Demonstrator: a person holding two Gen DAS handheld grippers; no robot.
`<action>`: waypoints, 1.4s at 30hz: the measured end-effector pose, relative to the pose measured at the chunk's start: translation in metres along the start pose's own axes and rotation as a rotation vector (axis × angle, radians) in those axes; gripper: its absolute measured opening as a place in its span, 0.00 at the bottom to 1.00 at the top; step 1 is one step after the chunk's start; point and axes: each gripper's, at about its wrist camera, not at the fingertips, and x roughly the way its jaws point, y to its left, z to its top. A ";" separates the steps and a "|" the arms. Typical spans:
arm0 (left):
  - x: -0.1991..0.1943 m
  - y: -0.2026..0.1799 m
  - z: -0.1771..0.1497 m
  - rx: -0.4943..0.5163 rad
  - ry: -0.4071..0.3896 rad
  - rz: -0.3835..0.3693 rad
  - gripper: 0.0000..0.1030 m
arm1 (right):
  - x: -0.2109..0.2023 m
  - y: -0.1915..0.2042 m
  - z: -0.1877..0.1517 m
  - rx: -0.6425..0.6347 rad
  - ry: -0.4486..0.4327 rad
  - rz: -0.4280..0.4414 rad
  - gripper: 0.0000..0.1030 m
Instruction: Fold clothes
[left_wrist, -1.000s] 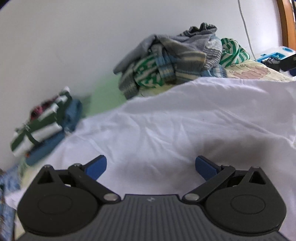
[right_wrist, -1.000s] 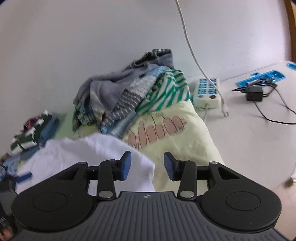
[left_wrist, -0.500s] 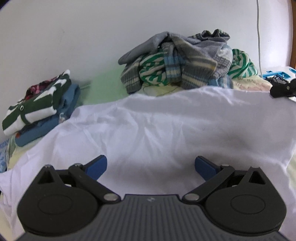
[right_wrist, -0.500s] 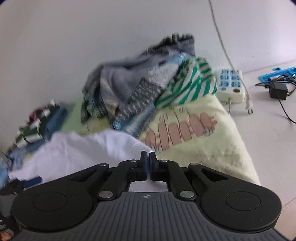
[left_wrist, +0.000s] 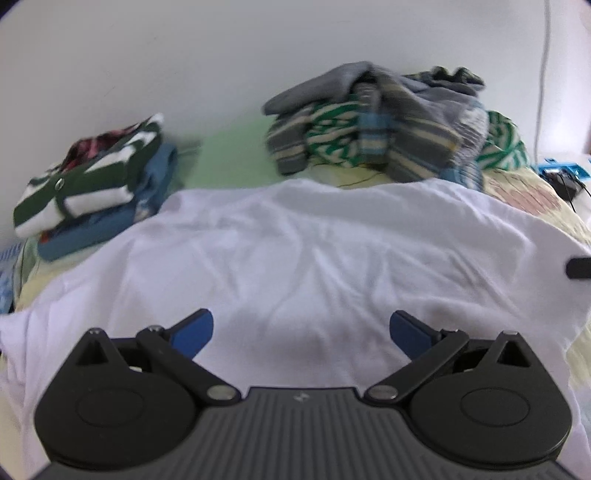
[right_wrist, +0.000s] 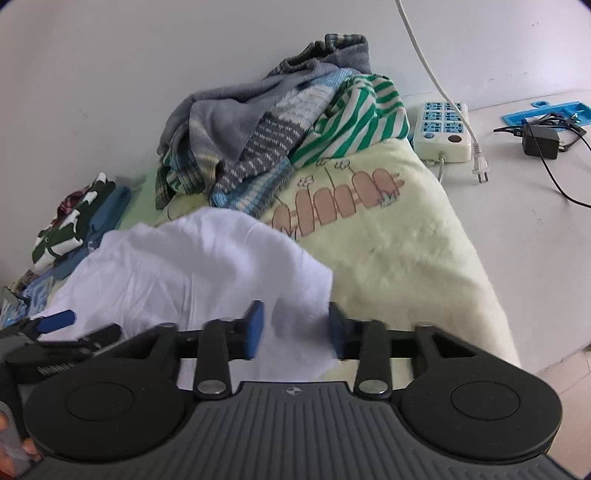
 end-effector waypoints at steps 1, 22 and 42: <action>-0.001 0.004 0.001 0.000 0.006 0.006 0.99 | 0.001 0.004 0.000 -0.005 -0.006 -0.012 0.10; -0.005 0.075 0.018 0.078 0.011 -0.102 0.98 | 0.027 0.224 -0.122 -1.288 -0.045 -0.069 0.26; 0.005 0.017 -0.012 0.240 -0.030 -0.367 0.98 | 0.058 0.136 -0.005 -0.318 0.028 0.064 0.33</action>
